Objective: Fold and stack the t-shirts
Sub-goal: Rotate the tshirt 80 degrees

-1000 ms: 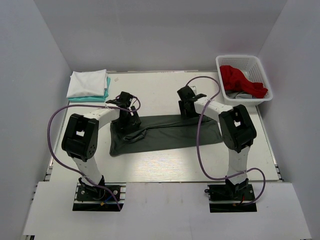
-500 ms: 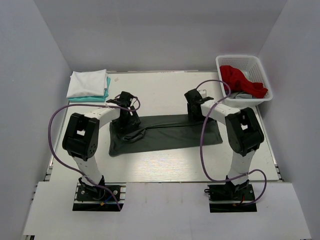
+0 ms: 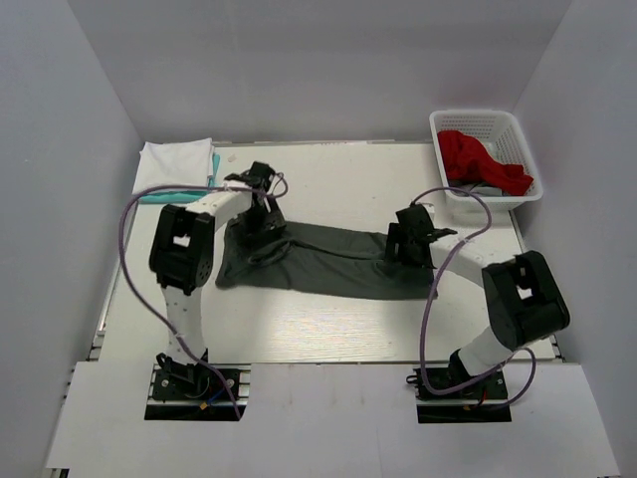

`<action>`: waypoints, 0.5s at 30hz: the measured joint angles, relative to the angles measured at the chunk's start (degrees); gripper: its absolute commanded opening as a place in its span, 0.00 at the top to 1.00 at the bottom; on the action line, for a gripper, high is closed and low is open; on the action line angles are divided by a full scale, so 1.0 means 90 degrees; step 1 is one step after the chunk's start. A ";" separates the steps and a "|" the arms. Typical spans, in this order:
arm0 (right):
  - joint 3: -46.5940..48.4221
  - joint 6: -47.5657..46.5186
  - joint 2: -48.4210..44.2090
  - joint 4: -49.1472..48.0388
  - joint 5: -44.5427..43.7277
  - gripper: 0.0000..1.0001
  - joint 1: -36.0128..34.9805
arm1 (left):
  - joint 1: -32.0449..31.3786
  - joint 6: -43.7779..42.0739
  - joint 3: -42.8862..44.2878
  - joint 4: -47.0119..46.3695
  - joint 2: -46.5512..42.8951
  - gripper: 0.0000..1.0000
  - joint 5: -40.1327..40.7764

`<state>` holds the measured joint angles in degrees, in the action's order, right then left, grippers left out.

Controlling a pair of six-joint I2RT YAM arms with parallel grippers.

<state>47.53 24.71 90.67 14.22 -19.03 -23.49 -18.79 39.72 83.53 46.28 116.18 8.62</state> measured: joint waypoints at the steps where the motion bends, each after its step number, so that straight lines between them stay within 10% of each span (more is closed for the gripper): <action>1: -0.0185 0.0063 -0.0177 -0.0163 0.0141 0.10 -0.0007 | 0.0005 -0.0044 0.0457 0.0044 0.0323 0.00 0.0036; 9: -0.1940 0.0872 -0.1868 -0.1418 0.1826 0.10 -0.0627 | 0.0039 -0.0420 0.5620 -0.0381 0.3473 0.00 -0.0136; 15: -0.2387 0.1081 -0.2446 -0.1445 0.3356 0.10 -0.1829 | 0.0087 -0.0177 0.6105 -0.2574 0.4187 0.00 -0.1387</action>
<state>26.04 34.44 68.66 1.21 11.18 -39.94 -18.00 38.13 138.47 23.11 153.86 -3.86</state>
